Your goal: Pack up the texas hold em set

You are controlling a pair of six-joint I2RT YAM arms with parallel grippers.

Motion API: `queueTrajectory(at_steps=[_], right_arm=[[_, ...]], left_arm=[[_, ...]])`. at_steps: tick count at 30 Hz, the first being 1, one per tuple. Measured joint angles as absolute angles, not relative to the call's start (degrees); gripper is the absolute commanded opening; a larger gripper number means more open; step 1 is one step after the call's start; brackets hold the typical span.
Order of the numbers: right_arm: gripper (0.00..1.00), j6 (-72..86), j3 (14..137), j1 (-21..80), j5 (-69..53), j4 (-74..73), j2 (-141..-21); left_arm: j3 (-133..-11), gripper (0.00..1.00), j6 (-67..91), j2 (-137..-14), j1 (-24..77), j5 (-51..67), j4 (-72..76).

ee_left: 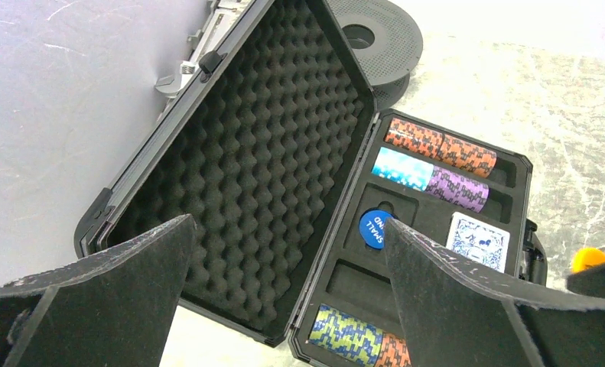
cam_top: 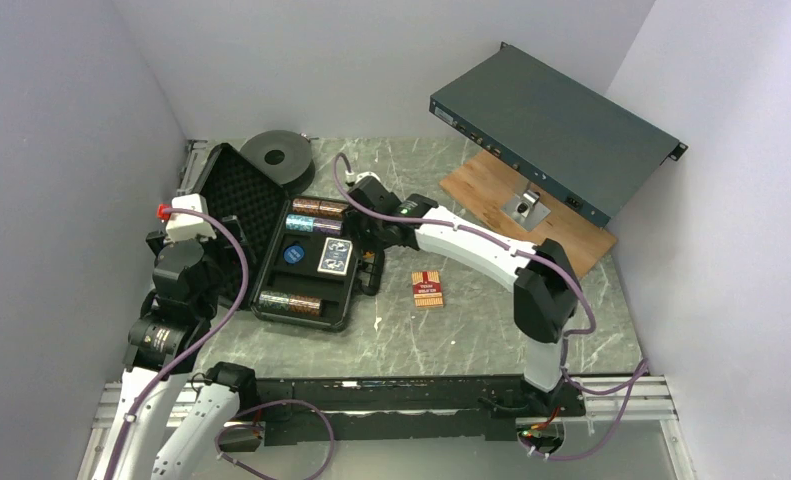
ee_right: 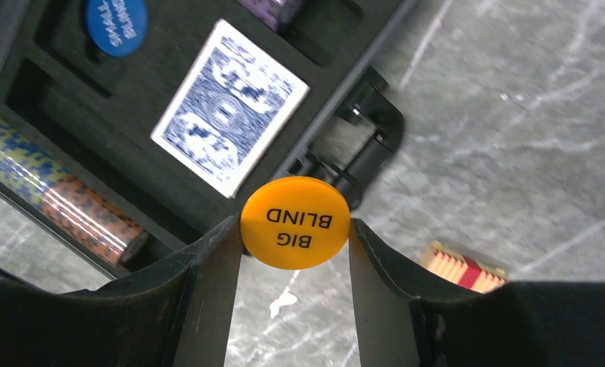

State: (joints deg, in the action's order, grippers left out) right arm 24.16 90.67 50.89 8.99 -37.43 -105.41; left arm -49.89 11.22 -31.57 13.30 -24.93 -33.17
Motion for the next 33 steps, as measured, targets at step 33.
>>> queueTrajectory(at_steps=[33], right_arm=[[0.43,23.88,120.57,55.02,-3.44,-35.27,-131.63]], left_arm=[[-50.06,0.99,13.06,-29.69,13.30,-35.70,-35.31]])
